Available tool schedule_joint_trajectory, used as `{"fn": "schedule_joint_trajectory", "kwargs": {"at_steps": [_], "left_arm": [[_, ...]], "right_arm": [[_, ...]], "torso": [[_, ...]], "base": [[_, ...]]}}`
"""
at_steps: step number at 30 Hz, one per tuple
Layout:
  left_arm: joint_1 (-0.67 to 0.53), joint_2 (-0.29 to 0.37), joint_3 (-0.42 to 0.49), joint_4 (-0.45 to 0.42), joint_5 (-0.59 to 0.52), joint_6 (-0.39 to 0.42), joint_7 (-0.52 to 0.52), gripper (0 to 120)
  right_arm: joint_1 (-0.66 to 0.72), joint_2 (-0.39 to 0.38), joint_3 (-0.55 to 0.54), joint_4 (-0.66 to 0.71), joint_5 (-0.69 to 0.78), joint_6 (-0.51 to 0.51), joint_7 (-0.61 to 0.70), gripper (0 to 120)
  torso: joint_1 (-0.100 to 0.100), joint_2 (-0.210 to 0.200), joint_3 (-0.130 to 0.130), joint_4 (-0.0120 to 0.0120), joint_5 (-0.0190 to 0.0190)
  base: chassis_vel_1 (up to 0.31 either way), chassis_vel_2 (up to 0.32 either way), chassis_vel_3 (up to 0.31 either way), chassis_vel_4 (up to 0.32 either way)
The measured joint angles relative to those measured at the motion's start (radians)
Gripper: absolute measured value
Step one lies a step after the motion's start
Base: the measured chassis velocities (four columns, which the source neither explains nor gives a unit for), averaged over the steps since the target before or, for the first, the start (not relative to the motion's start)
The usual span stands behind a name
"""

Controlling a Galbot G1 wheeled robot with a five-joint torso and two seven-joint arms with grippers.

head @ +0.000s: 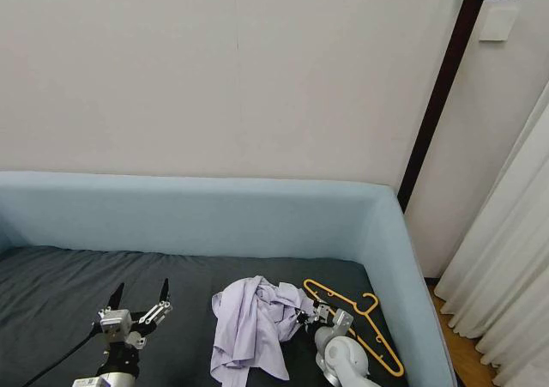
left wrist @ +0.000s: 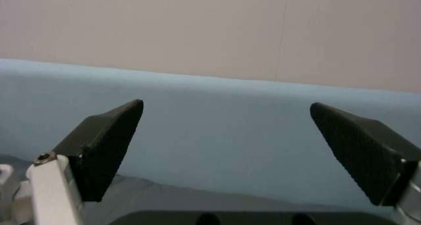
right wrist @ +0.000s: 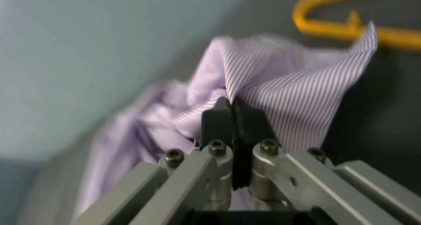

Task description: Pick up the clothes from the sofa and hang them on the clothes hanger.

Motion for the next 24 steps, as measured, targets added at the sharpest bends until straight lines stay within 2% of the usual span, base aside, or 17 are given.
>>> {"fn": "schedule_joint_trajectory", "kwargs": {"at_steps": [2,3,5,6,9,10,14,15,20,24], "left_arm": [[-0.004,0.002,0.000,0.001,-0.008,-0.002,-0.001,100],[-0.005,0.003,0.000,0.001,-0.013,-0.006,-0.002,100],[-0.008,0.005,0.000,0.002,-0.020,-0.010,-0.002,100],[-0.008,0.005,0.000,0.002,-0.020,-0.010,-0.002,100],[-0.020,-0.002,0.007,0.007,-0.023,-0.016,-0.003,100],[-0.020,-0.002,0.007,0.007,-0.023,-0.016,-0.003,100],[-0.030,-0.015,0.021,0.008,-0.023,-0.023,-0.004,100],[-0.030,-0.015,0.021,0.008,-0.023,-0.023,-0.004,100],[-0.038,-0.022,0.026,0.010,-0.023,-0.027,-0.004,100],[-0.038,-0.023,0.028,0.009,-0.023,-0.029,-0.004,100]], "right_arm": [[-0.006,-0.041,-0.026,0.058,0.052,0.095,-0.042,0],[-0.013,-0.086,-0.051,0.112,0.088,0.170,-0.083,0],[-0.023,-0.158,-0.077,0.192,0.149,0.249,-0.132,0],[-0.023,-0.158,-0.077,0.192,0.149,0.249,-0.132,0],[-0.036,-0.258,-0.109,0.314,0.230,0.321,-0.200,0],[-0.036,-0.258,-0.109,0.314,0.230,0.321,-0.200,0],[-0.043,-0.382,-0.148,0.465,0.314,0.372,-0.263,0],[-0.043,-0.382,-0.148,0.465,0.314,0.372,-0.263,0],[0.013,-0.498,-0.132,0.593,0.378,0.400,-0.315,0],[0.073,-0.537,-0.109,0.619,0.409,0.406,-0.320,0]], "torso": [[0.000,0.000,0.000,0.0000,-0.0001],[0.000,0.000,0.000,-0.0001,-0.0001],[0.000,0.000,0.000,-0.0002,-0.0001],[0.000,0.000,0.000,-0.0002,-0.0001],[0.000,0.000,0.000,-0.0003,-0.0002],[0.000,0.000,0.000,-0.0003,-0.0002],[0.000,0.000,0.000,-0.0001,0.0000],[0.000,0.000,0.000,-0.0001,0.0000],[0.000,0.000,0.000,-0.0001,0.0000],[0.000,0.000,0.000,-0.0001,0.0000]], "base": [[0.000,0.000,0.000,0.000],[0.000,0.000,0.000,0.000],[0.000,0.000,0.000,0.000],[0.000,0.000,0.000,0.000],[0.000,0.000,0.000,0.000],[0.000,0.000,0.000,0.000],[0.000,0.000,0.000,0.000],[0.000,0.000,0.000,0.000],[0.000,0.000,0.000,0.000],[0.000,0.000,0.000,0.000]]}}
